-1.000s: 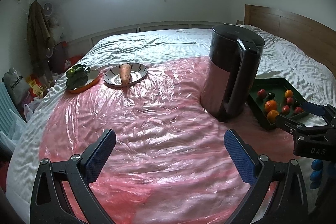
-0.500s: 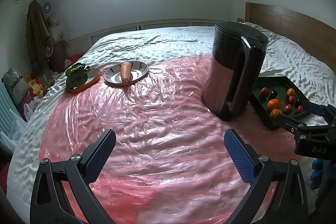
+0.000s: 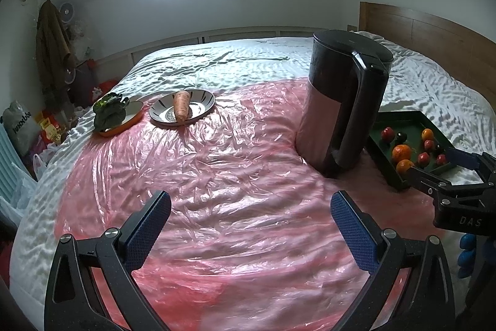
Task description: Organize fruits
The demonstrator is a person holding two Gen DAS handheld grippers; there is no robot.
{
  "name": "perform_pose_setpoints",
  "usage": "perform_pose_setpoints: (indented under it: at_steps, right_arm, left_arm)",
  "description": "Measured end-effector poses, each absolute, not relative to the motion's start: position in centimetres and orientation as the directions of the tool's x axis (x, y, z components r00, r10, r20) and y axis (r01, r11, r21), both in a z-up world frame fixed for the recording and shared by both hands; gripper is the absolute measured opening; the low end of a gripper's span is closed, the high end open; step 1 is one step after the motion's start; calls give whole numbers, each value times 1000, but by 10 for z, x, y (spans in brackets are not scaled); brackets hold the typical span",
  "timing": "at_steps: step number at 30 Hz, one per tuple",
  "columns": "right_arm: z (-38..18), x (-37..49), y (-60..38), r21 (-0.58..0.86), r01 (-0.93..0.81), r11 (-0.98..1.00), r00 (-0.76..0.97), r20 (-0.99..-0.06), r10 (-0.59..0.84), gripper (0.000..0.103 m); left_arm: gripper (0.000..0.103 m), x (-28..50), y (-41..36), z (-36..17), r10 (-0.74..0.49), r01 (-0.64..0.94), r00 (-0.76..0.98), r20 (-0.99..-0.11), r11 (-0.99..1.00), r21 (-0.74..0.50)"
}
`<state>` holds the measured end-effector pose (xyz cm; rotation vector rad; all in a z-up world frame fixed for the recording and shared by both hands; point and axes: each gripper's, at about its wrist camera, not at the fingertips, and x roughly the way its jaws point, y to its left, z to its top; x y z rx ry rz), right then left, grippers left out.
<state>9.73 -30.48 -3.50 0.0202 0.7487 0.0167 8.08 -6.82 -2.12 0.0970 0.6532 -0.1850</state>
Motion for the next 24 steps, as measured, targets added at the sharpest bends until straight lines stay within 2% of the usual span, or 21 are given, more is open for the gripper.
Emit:
perform_pose_setpoints:
  at_steps: [24]
  right_arm:
    - [-35,94,-314,24,4,1000,734,-680,14,103]
  left_arm:
    - [101,78,-71,-20,-136,197,781,-610,980,34]
